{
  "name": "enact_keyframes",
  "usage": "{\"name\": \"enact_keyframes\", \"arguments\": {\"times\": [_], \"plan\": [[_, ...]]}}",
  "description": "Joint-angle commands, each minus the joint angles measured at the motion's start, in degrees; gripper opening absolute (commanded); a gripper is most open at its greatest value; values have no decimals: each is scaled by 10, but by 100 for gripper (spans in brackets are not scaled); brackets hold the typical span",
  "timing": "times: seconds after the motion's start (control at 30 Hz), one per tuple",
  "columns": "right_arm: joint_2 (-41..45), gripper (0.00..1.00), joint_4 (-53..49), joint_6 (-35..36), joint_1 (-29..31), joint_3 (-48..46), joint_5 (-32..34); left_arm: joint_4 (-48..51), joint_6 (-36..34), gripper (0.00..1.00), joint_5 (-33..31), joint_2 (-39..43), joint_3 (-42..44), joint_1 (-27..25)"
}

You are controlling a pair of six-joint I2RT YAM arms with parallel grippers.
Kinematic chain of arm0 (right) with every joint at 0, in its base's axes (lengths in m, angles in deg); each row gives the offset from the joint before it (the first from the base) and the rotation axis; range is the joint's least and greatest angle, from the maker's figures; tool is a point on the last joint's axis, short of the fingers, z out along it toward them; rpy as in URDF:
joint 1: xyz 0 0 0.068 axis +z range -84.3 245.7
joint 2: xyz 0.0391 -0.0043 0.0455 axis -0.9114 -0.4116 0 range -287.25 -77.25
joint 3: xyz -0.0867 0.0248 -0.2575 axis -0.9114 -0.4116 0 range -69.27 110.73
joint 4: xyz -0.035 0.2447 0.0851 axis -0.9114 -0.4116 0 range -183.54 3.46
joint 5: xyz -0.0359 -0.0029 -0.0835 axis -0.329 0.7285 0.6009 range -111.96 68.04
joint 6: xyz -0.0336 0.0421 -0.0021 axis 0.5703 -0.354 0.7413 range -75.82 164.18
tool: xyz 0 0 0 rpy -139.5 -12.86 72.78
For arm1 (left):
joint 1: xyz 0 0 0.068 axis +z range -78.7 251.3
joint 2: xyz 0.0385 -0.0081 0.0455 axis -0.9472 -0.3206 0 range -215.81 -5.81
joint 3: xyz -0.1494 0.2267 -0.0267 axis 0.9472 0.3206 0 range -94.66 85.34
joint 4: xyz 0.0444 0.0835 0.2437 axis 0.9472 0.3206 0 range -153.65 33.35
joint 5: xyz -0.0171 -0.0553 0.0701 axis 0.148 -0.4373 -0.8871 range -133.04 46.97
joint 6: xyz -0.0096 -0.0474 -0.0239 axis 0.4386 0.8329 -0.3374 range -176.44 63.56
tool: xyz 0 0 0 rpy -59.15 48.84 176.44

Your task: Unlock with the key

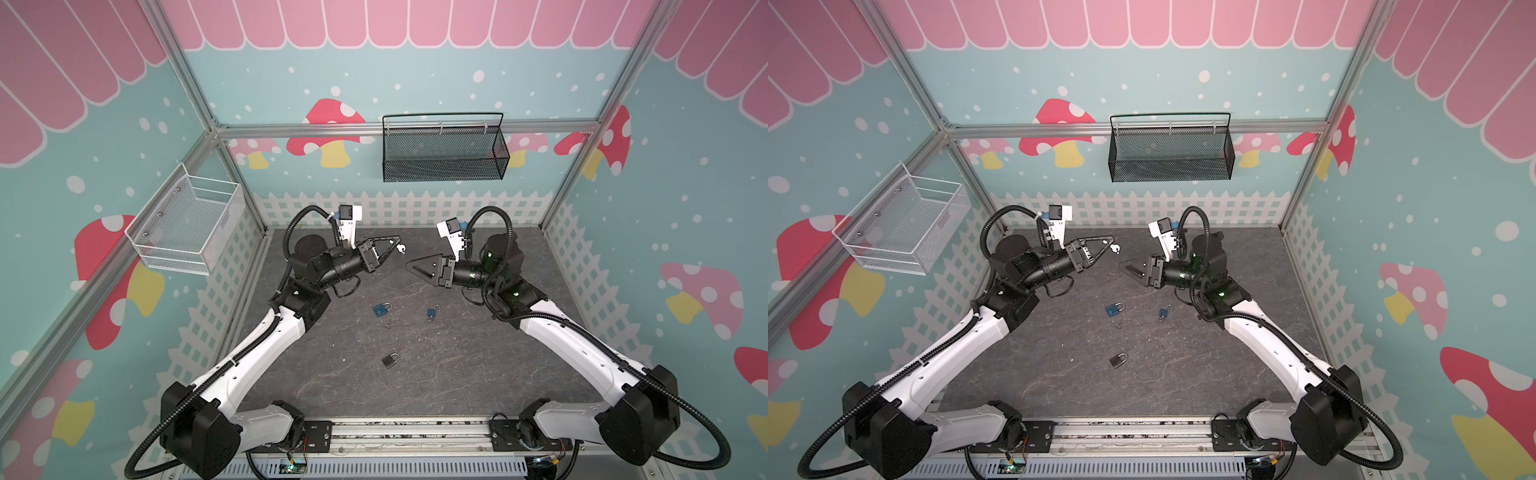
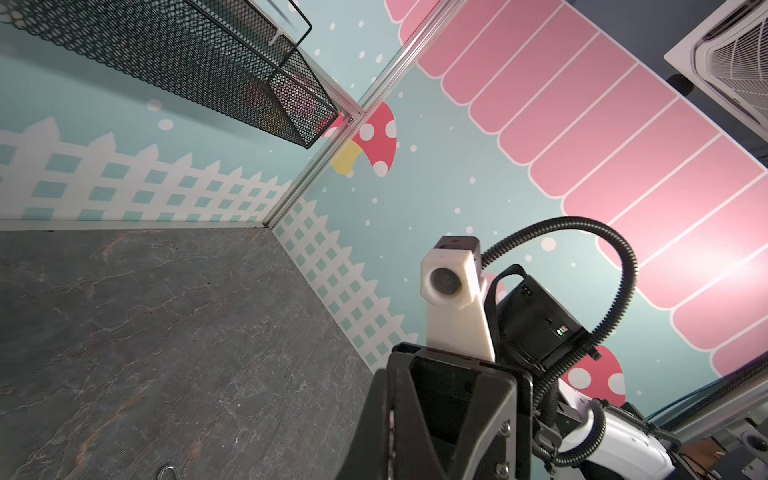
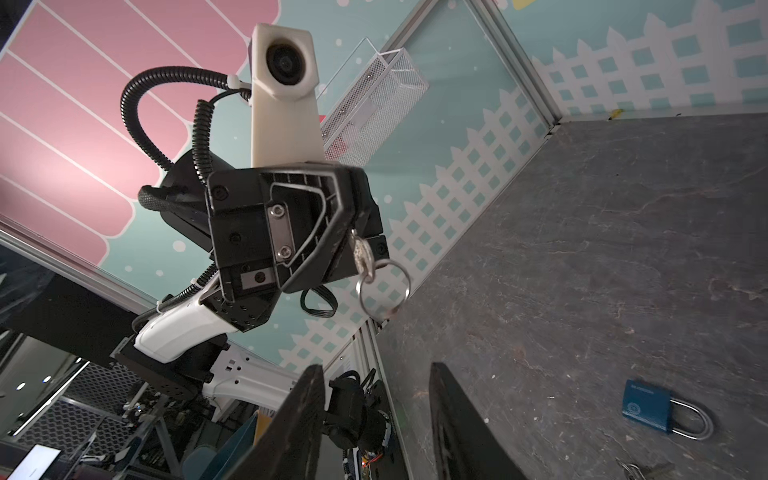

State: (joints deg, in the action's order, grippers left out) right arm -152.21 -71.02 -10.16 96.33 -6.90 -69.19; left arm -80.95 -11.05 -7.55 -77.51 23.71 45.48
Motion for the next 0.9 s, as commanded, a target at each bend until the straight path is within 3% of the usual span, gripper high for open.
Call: {"name": "enact_keyframes", "arguments": {"times": [0.0, 0.4, 0.7, 0.87], "plan": [[-7, 43, 88, -69, -2, -1, -26, -24, -11, 0, 14, -7, 1, -7], [-18, 33, 124, -67, -4, 7, 13, -31, -10, 0, 21, -12, -4, -18], [-13, 47, 137, -61, -14, -2, 35, -24, -14, 0, 24, -9, -8, -21], [-21, 39, 144, -56, -13, 3, 13, -24, -13, 0, 25, -12, -12, -23]]}}
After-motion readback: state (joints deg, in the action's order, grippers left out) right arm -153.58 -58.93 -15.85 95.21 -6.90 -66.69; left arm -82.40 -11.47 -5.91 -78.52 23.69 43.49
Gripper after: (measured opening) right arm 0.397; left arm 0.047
